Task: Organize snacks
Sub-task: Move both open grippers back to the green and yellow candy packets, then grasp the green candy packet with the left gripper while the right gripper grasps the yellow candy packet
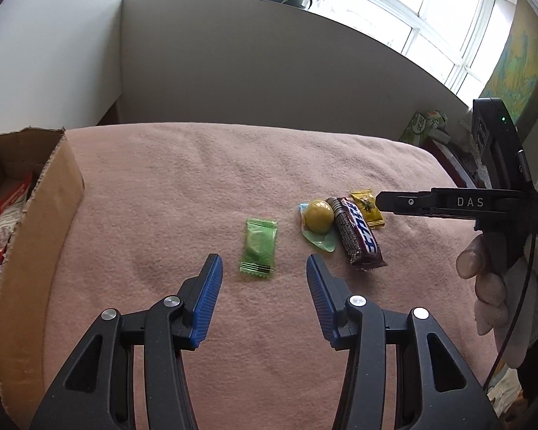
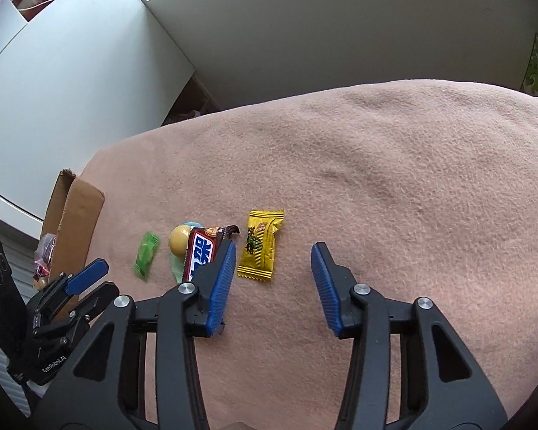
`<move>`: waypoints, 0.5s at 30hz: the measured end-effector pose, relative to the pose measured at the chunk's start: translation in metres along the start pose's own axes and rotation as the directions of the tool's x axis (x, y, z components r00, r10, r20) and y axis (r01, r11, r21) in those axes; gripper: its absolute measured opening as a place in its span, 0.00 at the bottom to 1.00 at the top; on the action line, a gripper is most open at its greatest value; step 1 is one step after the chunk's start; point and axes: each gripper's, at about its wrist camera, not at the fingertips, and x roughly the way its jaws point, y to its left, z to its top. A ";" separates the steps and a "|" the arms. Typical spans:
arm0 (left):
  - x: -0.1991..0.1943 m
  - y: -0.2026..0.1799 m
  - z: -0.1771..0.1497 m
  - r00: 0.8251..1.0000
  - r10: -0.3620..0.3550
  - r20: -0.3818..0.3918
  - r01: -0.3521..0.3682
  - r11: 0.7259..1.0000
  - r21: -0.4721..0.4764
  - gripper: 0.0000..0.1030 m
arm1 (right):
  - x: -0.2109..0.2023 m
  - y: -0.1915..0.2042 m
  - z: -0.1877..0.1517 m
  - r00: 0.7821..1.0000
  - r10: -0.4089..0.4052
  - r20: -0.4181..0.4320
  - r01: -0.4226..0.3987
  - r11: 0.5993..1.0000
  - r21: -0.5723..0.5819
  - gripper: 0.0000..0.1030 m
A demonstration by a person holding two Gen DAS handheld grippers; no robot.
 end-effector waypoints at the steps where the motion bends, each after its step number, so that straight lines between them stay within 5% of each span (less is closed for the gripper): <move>1: 0.003 0.000 0.001 1.000 0.006 -0.005 -0.006 1.000 0.003 0.46 | 0.002 0.002 0.001 1.000 -0.006 -0.003 0.006 1.000 -0.005 0.45; 15: 0.034 -0.012 0.008 0.997 0.066 -0.050 -0.062 0.996 0.063 0.34 | 0.024 0.025 0.005 0.991 -0.135 -0.021 0.133 0.988 -0.081 0.38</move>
